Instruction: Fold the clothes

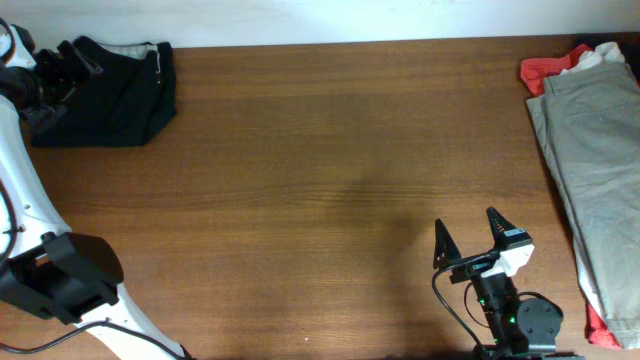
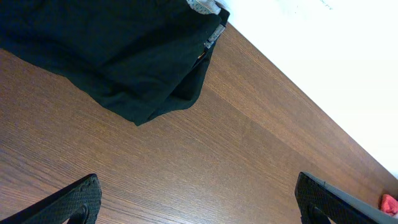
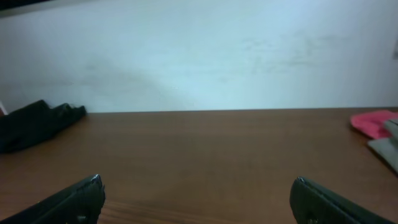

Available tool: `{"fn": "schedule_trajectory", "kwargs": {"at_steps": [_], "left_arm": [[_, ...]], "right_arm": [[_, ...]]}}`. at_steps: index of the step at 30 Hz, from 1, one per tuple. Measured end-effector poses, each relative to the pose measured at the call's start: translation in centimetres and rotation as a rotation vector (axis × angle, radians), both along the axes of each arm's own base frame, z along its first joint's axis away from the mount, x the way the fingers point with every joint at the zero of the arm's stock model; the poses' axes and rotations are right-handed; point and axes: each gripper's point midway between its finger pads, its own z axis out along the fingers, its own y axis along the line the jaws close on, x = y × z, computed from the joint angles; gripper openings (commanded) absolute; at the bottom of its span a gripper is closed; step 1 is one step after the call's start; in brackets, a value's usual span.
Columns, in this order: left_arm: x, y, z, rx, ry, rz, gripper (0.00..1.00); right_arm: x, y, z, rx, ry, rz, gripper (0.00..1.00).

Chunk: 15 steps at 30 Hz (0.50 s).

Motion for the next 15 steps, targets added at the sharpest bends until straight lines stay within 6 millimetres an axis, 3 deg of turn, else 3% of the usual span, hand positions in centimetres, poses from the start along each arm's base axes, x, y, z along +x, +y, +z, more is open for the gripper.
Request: {"fn": "schedule_trajectory", "kwargs": {"at_steps": [3,15], "left_arm": [[0.0,0.0,0.0,0.000,0.000,0.000,0.99],[0.0,0.0,0.0,0.000,0.000,0.000,0.99]], "right_arm": [[0.2,-1.0,-2.0,0.001,0.084,-0.071,0.99],[0.3,-2.1,-2.2,-0.001,0.088,-0.137,0.99]]}}
